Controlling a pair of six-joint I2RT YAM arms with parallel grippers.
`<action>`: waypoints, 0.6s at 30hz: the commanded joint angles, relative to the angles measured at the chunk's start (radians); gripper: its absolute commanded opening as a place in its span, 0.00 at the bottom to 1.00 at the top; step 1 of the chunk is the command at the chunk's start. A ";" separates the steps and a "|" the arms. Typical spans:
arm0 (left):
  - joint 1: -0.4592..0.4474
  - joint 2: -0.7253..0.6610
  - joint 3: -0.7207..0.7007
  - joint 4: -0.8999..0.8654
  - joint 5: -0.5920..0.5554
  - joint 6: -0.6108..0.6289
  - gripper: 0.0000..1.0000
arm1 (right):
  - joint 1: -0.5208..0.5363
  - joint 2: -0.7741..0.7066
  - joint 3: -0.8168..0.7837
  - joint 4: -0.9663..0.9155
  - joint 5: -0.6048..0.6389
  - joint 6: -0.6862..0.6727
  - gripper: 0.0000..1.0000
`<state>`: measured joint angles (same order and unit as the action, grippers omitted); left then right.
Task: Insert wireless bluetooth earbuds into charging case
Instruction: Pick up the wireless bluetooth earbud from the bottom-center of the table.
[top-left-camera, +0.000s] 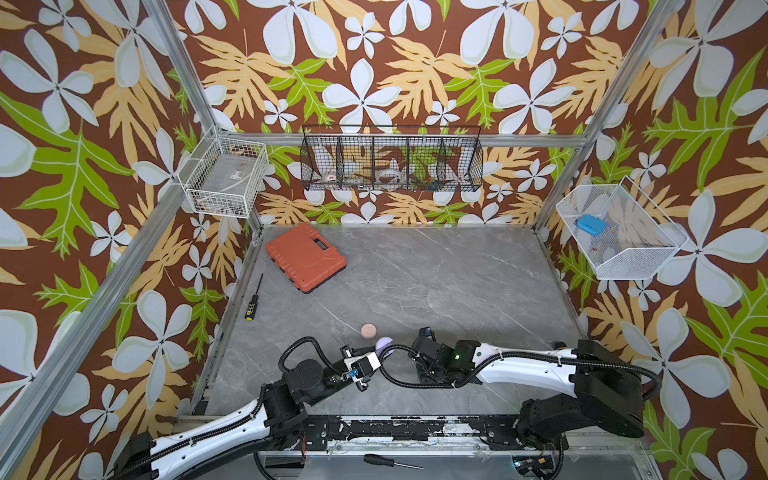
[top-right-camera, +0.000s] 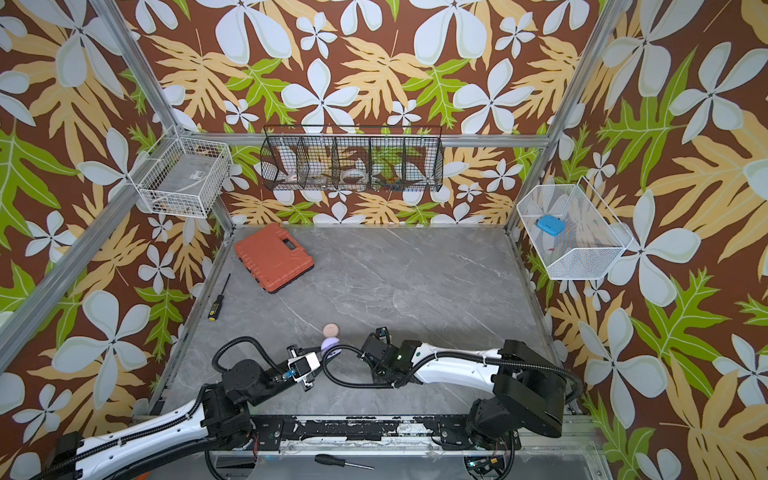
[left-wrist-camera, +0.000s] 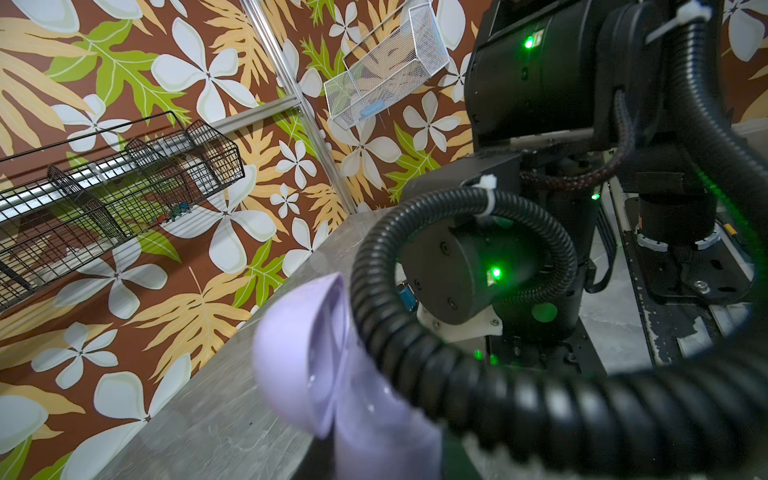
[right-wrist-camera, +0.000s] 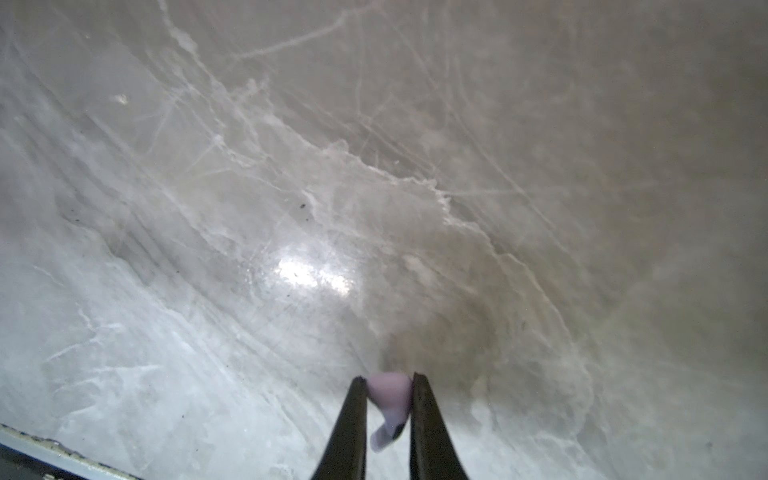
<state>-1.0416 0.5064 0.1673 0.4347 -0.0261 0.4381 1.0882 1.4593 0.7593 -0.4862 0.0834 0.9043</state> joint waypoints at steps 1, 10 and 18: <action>0.000 0.004 0.001 0.027 -0.003 -0.014 0.00 | 0.002 -0.023 -0.002 0.001 0.022 -0.006 0.15; 0.000 0.013 0.003 0.033 -0.003 -0.028 0.00 | 0.002 -0.103 -0.004 -0.005 0.038 -0.024 0.15; -0.001 0.029 0.003 0.045 0.006 -0.054 0.00 | 0.002 -0.179 0.004 -0.011 0.044 -0.043 0.15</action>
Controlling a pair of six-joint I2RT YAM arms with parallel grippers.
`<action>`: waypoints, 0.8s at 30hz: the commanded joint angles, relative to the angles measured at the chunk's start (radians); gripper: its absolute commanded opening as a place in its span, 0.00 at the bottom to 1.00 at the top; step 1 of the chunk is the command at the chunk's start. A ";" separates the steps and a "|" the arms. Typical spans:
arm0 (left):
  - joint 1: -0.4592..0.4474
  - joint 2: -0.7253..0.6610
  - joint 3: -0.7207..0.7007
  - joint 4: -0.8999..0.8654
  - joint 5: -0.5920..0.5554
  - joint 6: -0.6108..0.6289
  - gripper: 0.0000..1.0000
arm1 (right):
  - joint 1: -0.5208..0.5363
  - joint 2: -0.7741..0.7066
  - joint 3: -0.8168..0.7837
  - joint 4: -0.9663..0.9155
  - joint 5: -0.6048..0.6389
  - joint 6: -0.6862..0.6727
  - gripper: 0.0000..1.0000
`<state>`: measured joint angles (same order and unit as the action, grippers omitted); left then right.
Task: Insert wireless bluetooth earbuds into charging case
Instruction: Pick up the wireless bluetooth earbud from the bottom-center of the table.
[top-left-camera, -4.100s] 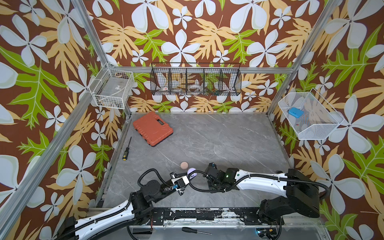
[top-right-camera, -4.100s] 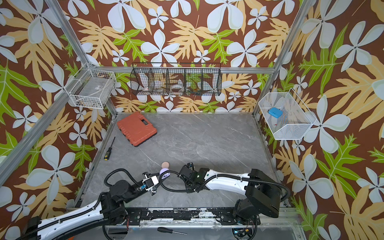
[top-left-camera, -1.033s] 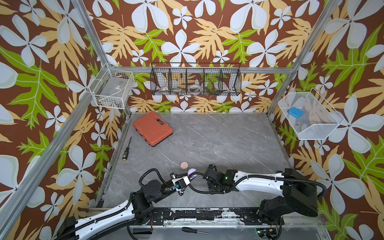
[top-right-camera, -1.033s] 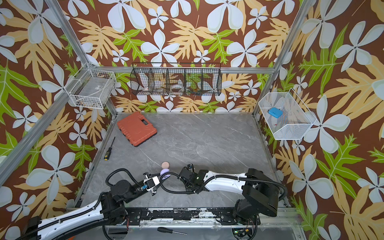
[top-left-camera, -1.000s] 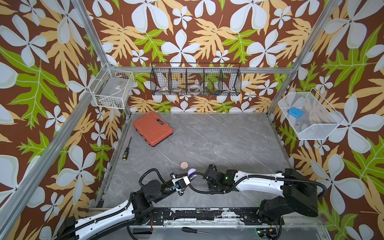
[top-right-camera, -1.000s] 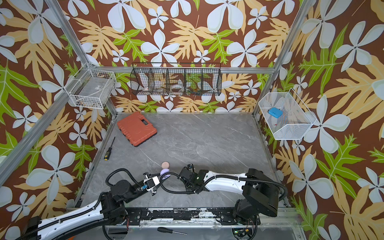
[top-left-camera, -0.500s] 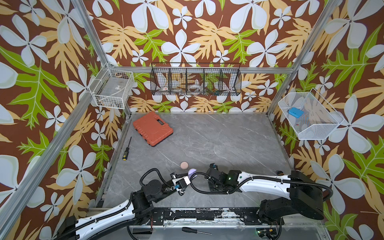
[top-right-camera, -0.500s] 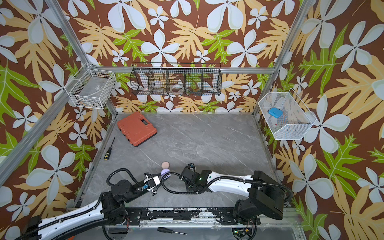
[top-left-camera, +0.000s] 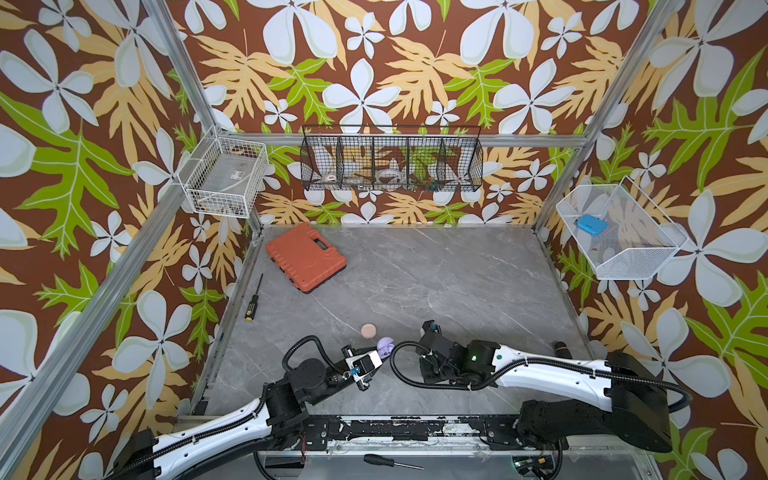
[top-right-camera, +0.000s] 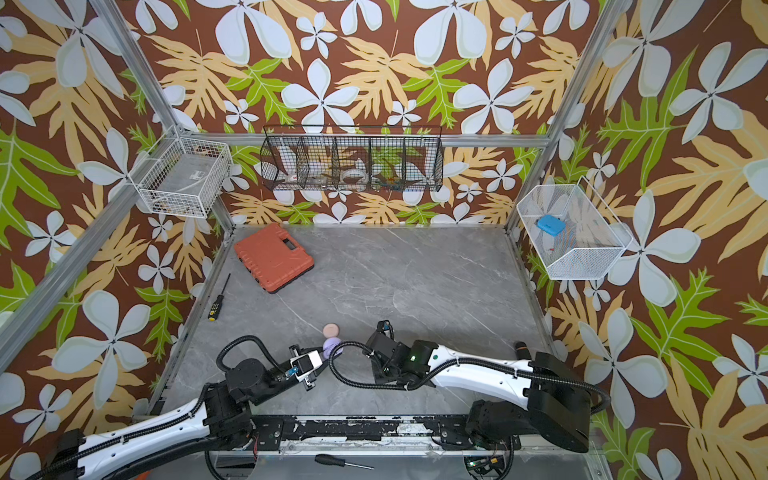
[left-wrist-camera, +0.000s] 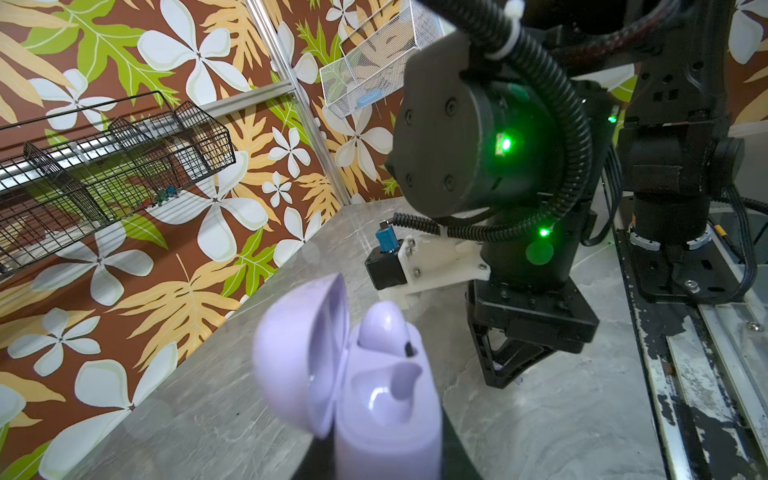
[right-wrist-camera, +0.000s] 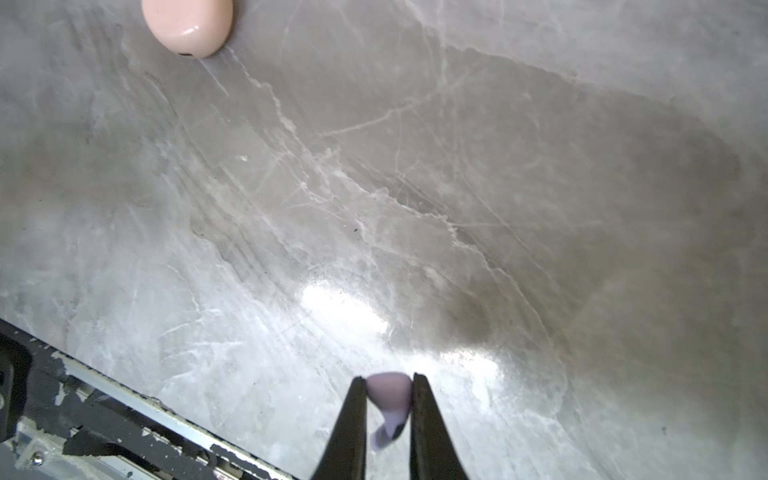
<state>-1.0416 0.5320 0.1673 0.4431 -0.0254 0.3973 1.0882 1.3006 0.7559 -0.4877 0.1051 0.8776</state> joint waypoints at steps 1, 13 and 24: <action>0.000 0.007 0.003 0.039 0.006 -0.018 0.00 | 0.000 -0.035 0.009 -0.009 0.022 -0.021 0.15; -0.001 0.060 0.003 0.098 0.022 -0.119 0.00 | 0.000 -0.176 0.029 -0.017 0.041 -0.075 0.15; 0.000 0.168 0.010 0.166 0.047 -0.252 0.00 | 0.003 -0.257 0.075 -0.017 0.041 -0.130 0.15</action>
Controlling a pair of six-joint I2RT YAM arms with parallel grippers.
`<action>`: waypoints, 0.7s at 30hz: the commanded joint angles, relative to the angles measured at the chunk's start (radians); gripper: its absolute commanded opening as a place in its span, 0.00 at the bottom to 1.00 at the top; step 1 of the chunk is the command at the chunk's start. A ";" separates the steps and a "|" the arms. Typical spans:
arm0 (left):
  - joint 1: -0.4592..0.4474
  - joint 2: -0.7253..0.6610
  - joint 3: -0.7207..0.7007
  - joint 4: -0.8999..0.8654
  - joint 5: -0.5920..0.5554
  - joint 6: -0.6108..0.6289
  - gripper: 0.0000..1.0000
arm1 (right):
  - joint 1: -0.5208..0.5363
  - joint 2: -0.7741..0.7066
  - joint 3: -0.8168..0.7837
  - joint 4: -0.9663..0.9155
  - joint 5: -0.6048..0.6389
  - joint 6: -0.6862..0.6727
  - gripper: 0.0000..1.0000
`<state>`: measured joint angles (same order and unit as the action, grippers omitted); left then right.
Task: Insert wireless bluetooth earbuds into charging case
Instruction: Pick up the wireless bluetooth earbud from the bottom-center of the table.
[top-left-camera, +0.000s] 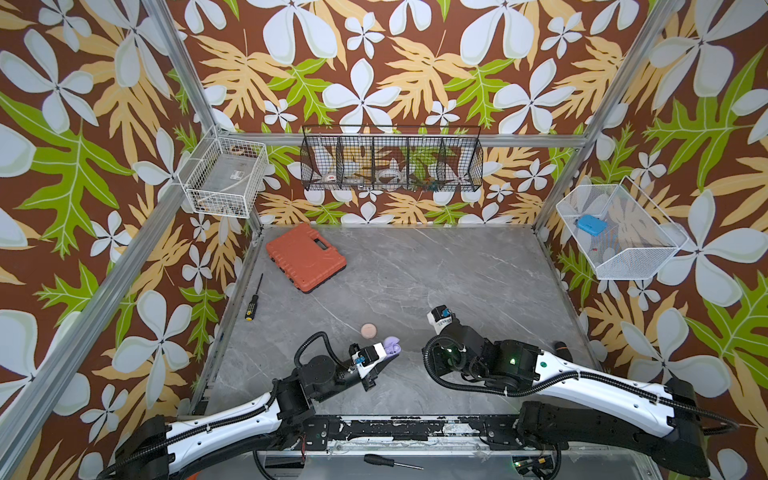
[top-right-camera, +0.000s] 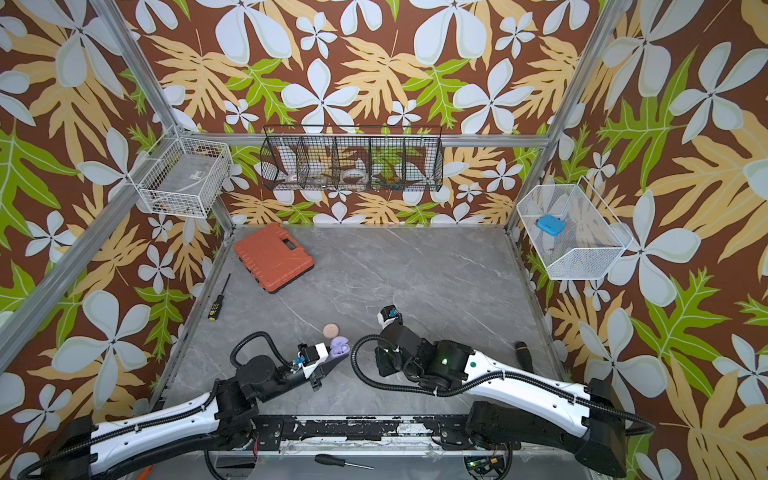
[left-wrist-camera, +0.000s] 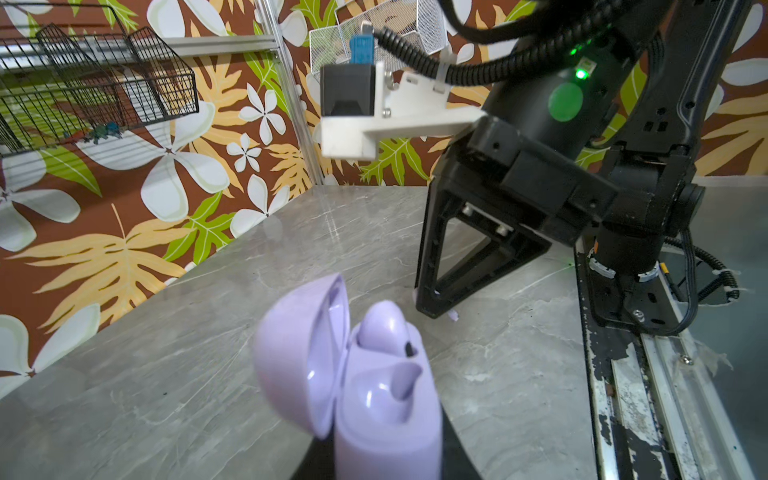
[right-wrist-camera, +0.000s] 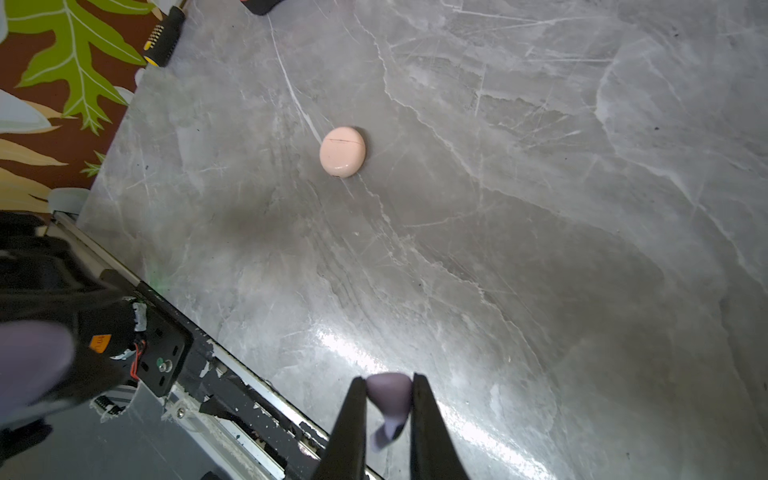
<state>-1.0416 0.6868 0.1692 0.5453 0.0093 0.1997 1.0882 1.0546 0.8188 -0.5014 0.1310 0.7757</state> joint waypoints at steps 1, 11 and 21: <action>0.000 0.023 0.010 0.066 0.012 -0.063 0.00 | 0.002 -0.015 0.018 -0.004 0.016 -0.034 0.15; -0.001 0.130 0.030 0.095 0.042 -0.175 0.00 | 0.001 -0.033 0.081 -0.007 0.008 -0.070 0.16; -0.001 0.179 0.045 0.107 0.067 -0.258 0.00 | 0.003 -0.031 0.136 0.010 -0.016 -0.101 0.16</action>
<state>-1.0416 0.8616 0.2028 0.6102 0.0620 -0.0181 1.0889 1.0245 0.9443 -0.5003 0.1268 0.6952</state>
